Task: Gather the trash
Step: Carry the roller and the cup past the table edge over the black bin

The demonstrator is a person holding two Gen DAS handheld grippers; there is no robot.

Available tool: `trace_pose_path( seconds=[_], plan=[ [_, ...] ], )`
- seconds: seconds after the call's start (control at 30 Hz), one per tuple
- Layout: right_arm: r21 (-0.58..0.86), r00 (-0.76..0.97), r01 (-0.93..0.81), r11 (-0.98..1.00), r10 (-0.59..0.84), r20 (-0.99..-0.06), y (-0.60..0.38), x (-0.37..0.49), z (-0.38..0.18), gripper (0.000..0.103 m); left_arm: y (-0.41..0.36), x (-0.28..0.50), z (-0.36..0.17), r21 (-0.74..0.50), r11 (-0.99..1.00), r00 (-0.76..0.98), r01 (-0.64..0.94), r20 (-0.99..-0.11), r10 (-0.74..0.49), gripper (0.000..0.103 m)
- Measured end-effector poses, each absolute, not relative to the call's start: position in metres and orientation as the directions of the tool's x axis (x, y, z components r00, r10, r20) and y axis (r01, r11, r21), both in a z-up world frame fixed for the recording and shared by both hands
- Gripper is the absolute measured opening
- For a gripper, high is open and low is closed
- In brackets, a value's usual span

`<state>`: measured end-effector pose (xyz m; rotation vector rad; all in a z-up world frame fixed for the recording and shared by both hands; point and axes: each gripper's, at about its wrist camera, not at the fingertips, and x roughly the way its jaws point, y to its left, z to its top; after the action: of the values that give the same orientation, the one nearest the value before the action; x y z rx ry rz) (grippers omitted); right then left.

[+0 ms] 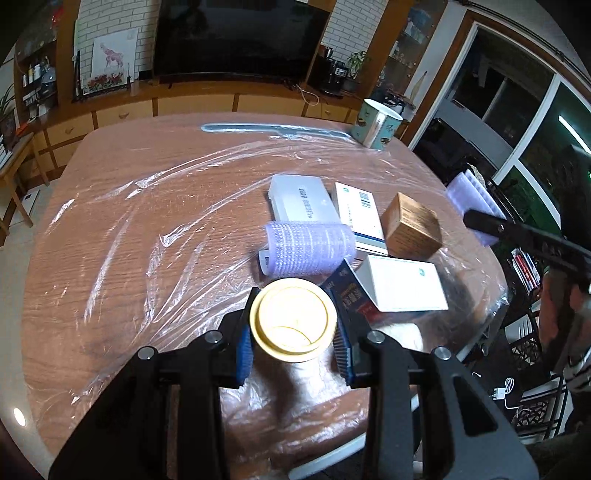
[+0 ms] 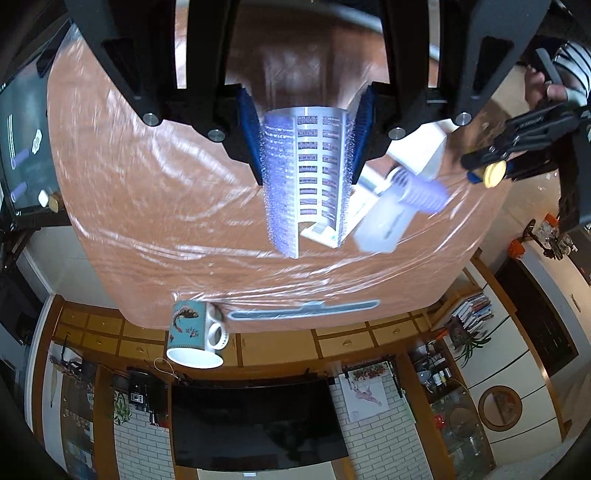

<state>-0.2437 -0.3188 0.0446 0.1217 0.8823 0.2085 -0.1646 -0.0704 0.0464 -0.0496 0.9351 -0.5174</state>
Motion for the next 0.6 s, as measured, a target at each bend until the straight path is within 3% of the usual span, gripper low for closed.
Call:
trace_pose_path(
  seconds=[0.6],
  plan=[
    [0.238,0.597,-0.151,0.96,0.28,-0.752,-0.257,-0.345,0.048,0.042,-0.072,-0.226,0.067,-0.259,0.817,0.439,0.514,-0.74,-0.51,0.037]
  ],
)
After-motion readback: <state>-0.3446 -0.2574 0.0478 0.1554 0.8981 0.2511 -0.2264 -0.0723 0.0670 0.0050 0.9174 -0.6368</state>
